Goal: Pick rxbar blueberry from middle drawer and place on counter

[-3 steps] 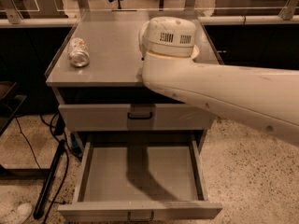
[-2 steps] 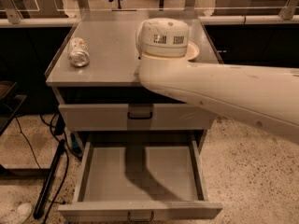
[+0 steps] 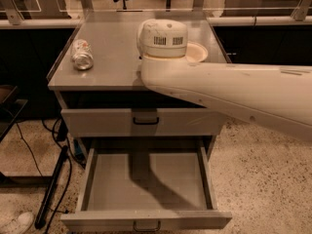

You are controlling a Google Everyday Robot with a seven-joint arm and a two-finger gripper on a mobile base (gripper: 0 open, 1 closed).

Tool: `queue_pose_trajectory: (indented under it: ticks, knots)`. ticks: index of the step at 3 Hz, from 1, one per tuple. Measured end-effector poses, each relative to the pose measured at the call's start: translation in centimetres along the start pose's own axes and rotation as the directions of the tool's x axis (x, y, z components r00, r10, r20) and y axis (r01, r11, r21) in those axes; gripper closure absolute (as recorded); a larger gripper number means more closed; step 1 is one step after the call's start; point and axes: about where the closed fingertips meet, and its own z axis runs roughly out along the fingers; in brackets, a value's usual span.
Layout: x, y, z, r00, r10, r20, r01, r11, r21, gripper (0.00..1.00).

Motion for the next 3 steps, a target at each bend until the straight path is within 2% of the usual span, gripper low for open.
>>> queue_pose_trajectory:
  ticks: [3]
  knots:
    - [-2.9, -0.1, 3.1, 0.999, 0.037, 0.033, -0.039, 0.9982, 0.046, 1.00]
